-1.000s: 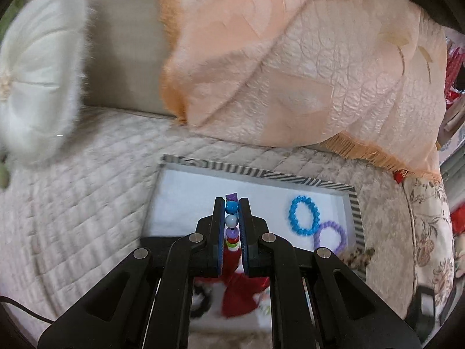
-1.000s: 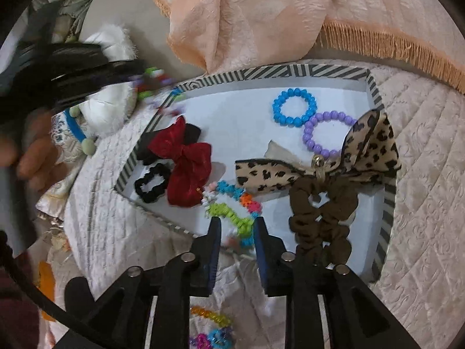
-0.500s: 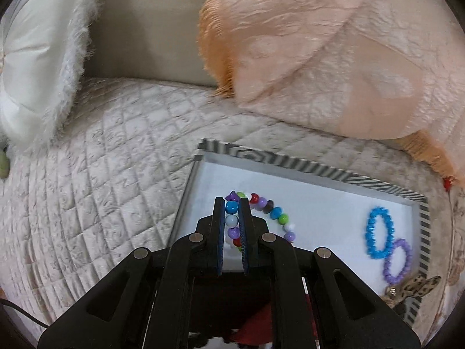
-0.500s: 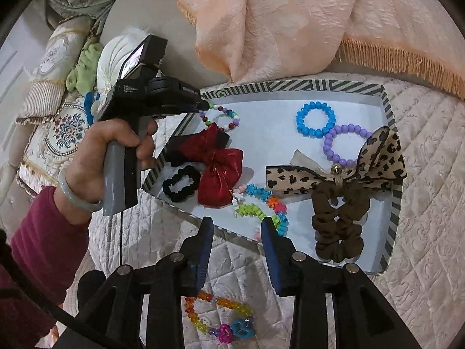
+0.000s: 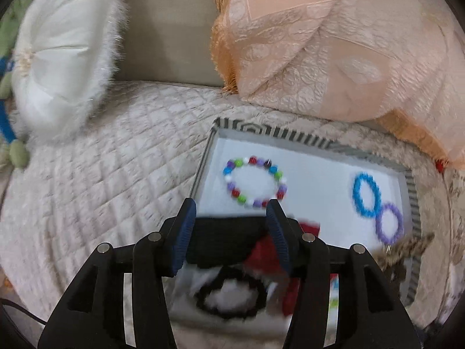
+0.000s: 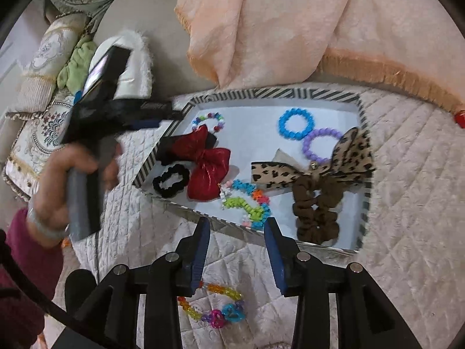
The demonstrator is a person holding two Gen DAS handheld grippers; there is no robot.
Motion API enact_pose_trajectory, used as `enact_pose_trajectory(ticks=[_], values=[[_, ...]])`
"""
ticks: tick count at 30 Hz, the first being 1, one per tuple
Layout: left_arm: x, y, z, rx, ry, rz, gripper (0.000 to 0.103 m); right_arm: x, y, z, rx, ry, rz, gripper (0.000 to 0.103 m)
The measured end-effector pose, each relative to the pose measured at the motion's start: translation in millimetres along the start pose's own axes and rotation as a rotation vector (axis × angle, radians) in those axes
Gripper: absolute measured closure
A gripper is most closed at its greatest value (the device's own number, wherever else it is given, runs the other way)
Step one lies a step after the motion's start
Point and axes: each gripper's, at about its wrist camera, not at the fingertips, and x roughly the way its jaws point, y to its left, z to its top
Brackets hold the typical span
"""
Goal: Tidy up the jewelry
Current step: 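Open right tool dropping flower bracelet in tray while left tool releases multicolor bracelet, then move left tool to amber heart bracelet while right tool moves to silver rope bracelet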
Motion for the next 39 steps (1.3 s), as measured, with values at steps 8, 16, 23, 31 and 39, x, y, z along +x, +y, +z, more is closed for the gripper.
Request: enact_pose_trajectory(ticks=[8, 16, 23, 31, 39], values=[[-64.4, -1.4, -58.3, 0.012, -0.092, 0.020, 0.053, -24.9, 17.8, -11.5, -0.019, -0.060, -0.078, 0.066], [-108.9, -2.5, -106.8, 0.004, -0.159, 0.024, 0.053, -45.6, 25.2, -27.2, 0.005, -0.101, -0.113, 0.064], [-126.2, -6.6, -136.2, 0.009, -0.163, 0.014, 0.053, -62.0, 30.8, -38.4, -0.009, -0.113, -0.140, 0.055], [-123.7, -15.7, -163.4, 0.033, -0.118, -0.004, 0.053, -80.2, 21.7, -53.2, -0.009, -0.109, -0.168, 0.051], [-113.1, -19.5, -179.1, 0.056, -0.038, -0.078, 0.053, -77.9, 0.8, -77.1, -0.019, -0.022, -0.159, 0.051]])
